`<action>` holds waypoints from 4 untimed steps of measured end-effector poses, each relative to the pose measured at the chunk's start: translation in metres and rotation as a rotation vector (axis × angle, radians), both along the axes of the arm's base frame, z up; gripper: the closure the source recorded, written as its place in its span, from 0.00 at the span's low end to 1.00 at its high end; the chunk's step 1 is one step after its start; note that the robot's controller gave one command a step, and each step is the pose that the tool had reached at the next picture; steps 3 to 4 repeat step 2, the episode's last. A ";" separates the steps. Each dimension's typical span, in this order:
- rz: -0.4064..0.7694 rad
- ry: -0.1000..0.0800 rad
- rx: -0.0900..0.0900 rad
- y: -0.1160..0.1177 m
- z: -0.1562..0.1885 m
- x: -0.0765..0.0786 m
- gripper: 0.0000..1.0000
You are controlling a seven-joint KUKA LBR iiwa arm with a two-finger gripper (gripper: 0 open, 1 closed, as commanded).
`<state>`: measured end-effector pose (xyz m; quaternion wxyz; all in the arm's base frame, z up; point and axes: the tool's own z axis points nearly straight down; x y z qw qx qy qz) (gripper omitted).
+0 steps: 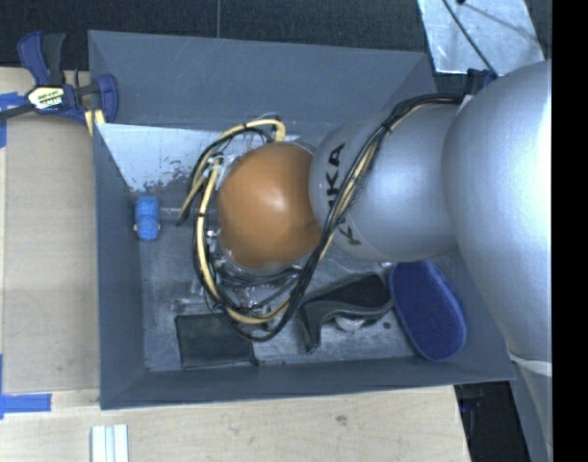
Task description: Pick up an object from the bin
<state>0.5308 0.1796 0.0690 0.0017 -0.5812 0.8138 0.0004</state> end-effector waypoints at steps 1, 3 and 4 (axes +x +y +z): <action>-0.003 -0.001 0.001 0.000 0.002 0.000 1.00; -0.003 0.001 -0.001 0.000 0.001 0.000 0.00; -0.003 0.001 -0.001 0.000 0.001 0.000 0.00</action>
Offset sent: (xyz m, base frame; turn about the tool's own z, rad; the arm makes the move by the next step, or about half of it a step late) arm 0.0000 0.0000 0.0000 0.0000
